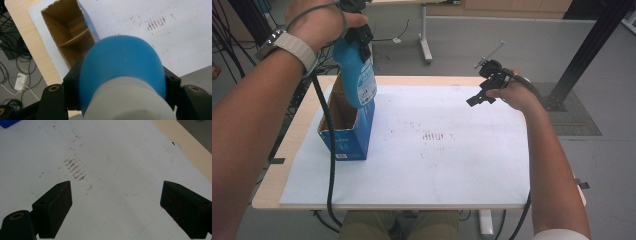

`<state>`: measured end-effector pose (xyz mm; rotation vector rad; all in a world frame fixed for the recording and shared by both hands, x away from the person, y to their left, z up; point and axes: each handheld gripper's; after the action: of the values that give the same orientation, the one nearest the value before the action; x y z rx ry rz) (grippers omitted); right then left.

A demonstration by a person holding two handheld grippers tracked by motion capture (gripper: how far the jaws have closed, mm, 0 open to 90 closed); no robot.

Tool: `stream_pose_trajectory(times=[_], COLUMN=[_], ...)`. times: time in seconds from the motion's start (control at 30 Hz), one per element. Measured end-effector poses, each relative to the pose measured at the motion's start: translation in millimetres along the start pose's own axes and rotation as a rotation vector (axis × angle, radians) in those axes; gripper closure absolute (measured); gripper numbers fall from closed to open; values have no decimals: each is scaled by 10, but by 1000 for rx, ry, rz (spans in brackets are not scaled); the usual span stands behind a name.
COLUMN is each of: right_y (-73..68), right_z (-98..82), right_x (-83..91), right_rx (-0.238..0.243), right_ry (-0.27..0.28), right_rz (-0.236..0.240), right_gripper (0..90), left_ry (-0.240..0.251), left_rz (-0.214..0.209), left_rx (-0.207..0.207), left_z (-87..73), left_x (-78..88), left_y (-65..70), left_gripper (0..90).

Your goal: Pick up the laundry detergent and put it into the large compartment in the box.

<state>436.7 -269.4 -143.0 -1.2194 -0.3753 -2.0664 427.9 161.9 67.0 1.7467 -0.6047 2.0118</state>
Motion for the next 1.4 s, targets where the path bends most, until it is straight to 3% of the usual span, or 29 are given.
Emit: stream_pose_trajectory(times=[0.13, 0.57, 1.4], right_y=[2, 14, 3], right_z=[7, 23, 40], right_x=[-12, -39, -59], right_rx=[6, 10, 24], right_ry=[0, 3, 3], right_rz=[0, 9, 14], right_gripper=[105, 105, 105], left_ry=[-1, -2, -14], left_rz=[11, 19, 29], left_rx=[54, 164, 246], left_z=[-50, -200, -277], left_x=[10, -39, -153], left_y=[-74, -293, -434], left_gripper=[374, 374, 374])
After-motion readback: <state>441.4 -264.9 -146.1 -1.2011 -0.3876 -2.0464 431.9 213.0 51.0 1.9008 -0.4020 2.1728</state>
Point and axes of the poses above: each handheld gripper's, and its own axes: x roughly backward along the jaws, z roughly out of its top, y roughly to its right, and after that the axes turned 12 degrees about -x, right-handed
